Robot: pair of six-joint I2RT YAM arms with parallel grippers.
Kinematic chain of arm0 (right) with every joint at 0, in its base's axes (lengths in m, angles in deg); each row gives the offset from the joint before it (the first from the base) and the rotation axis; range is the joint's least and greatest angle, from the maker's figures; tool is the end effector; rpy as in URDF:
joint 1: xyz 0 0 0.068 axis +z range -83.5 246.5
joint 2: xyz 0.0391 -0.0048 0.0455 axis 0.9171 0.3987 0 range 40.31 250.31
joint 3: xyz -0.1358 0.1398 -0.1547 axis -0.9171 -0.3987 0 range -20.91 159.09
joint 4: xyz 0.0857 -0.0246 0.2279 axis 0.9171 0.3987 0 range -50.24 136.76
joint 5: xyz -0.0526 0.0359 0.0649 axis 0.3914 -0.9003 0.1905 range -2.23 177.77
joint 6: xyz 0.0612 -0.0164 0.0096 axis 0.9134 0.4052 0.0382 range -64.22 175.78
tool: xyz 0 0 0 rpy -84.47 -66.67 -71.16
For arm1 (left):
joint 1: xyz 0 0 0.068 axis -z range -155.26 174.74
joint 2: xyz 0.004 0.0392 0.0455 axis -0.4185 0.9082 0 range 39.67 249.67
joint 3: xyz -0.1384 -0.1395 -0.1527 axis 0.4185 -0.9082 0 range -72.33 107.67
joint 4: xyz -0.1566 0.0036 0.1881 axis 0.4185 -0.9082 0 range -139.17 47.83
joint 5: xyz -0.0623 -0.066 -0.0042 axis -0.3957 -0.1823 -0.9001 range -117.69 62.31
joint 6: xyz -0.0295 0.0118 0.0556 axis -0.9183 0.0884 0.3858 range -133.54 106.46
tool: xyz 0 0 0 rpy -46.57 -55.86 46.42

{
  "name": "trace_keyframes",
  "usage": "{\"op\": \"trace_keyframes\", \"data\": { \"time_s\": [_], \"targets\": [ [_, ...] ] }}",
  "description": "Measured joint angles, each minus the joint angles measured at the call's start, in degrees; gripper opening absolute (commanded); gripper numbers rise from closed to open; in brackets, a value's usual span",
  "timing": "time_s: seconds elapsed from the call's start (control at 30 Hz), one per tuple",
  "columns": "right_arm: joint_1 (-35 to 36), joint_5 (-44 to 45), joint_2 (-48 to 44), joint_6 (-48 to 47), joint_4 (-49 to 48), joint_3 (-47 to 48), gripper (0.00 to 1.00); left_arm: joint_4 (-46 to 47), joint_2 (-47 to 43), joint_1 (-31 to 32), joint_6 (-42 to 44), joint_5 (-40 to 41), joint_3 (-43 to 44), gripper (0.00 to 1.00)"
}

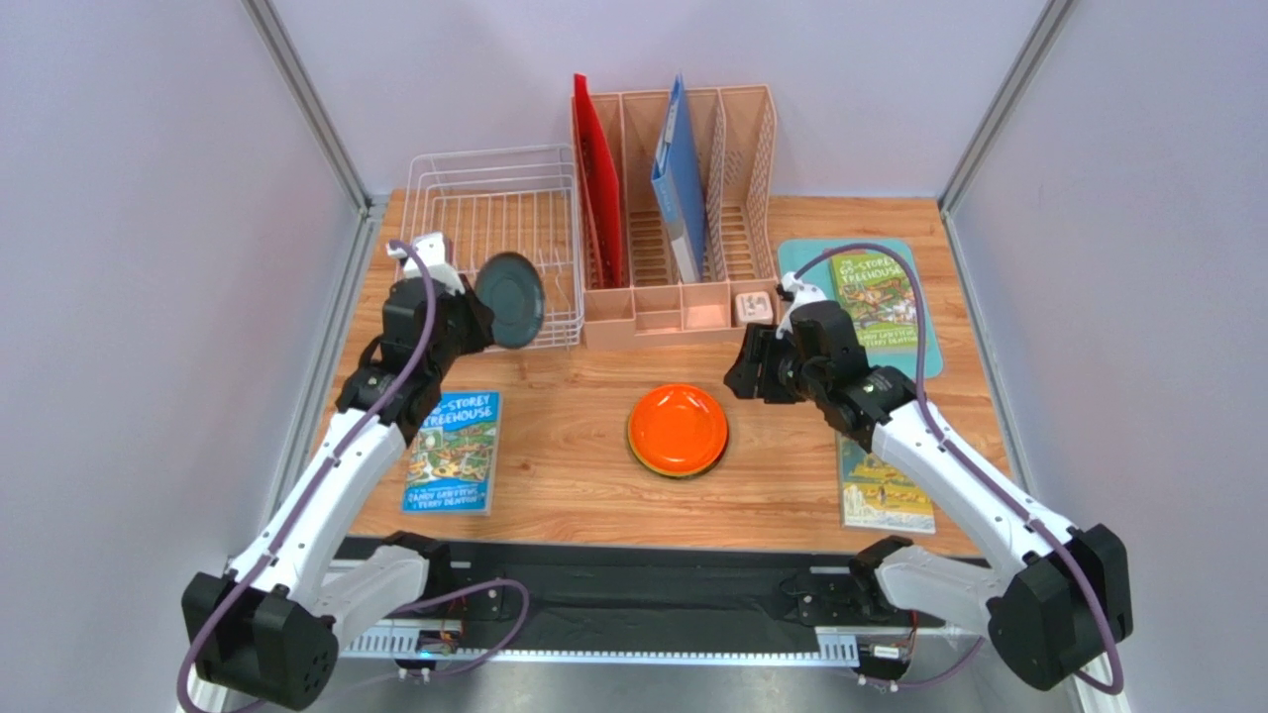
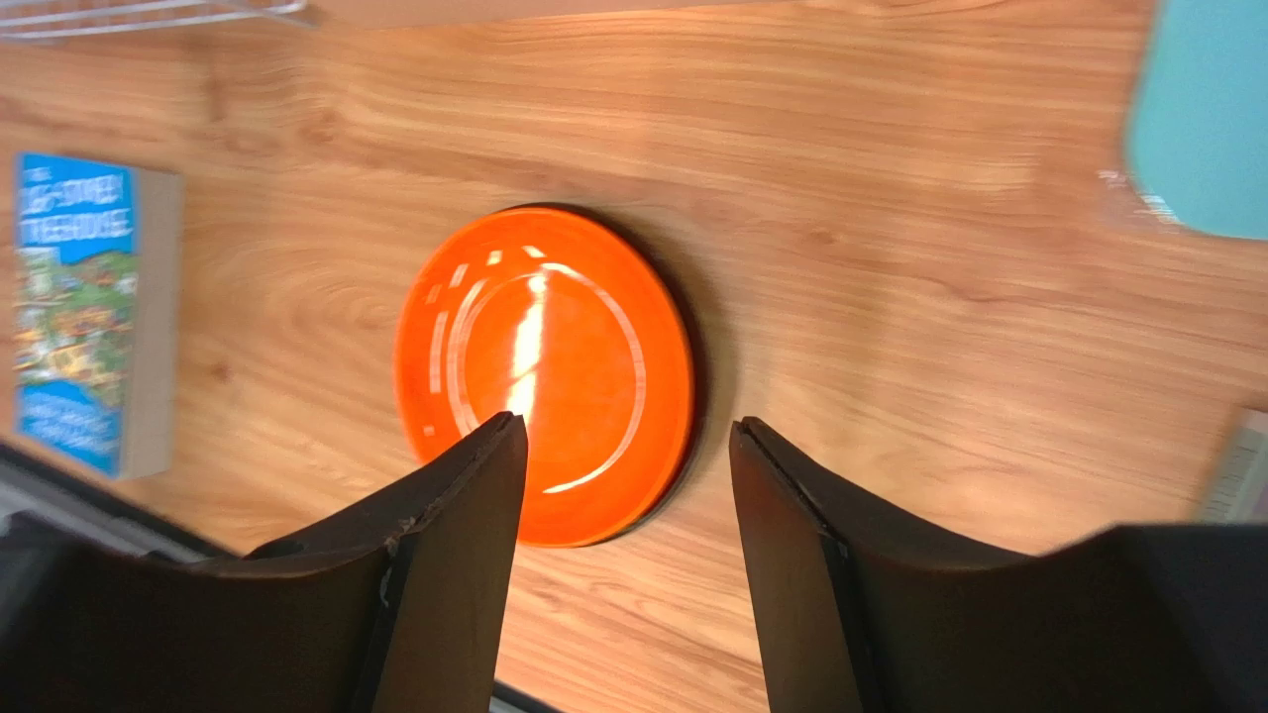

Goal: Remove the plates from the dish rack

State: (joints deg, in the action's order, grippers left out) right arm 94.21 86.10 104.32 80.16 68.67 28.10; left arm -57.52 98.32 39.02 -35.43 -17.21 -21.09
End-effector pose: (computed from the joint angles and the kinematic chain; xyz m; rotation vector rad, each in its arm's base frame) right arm 0.2110 0.1125 0.2419 -0.0841 2.3867 0.4774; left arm 0.2365 -0.0508 0.3004 -0.2499 1.9525 -0.2343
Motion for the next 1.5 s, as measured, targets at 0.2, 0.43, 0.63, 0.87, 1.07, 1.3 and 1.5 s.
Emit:
{"op": "trace_keyframes", "data": {
  "time_s": [0.2, 0.43, 0.63, 0.87, 1.07, 1.3, 1.5],
  "targets": [
    [0.02, -9.81, -0.28, 4.72, -7.56, -4.39, 0.58, 1.16, -2.32, 4.26, -9.05, -14.08, -6.25, 0.00],
    [1.07, -17.09, 0.85, 8.39, -15.37, -6.12, 0.58, 8.92, -2.51, 8.33, -18.82, -25.51, -13.60, 0.00],
    [1.49, -19.85, 1.73, 9.73, -20.59, -7.06, 0.59, 14.29, -0.90, 13.97, -22.88, -28.68, -14.51, 0.00],
    [1.51, -22.14, 4.00, 10.34, -24.79, -8.59, 0.59, 17.55, 3.23, 20.24, -23.85, -29.27, -14.40, 0.00],
    [1.46, -24.46, 6.36, 10.21, -27.52, -9.16, 0.24, 18.21, 7.39, 23.15, -24.04, -29.27, -13.79, 0.00],
    [-0.17, -29.11, 6.75, 11.41, -32.20, -12.37, 0.00, 16.87, 8.94, 21.33, -24.22, -27.50, -13.46, 0.00],
    [-0.57, -29.77, 5.68, 12.55, -35.04, -15.21, 0.00, 16.37, 10.23, 21.42, -23.39, -28.17, -12.96, 0.27]
  ]
}}
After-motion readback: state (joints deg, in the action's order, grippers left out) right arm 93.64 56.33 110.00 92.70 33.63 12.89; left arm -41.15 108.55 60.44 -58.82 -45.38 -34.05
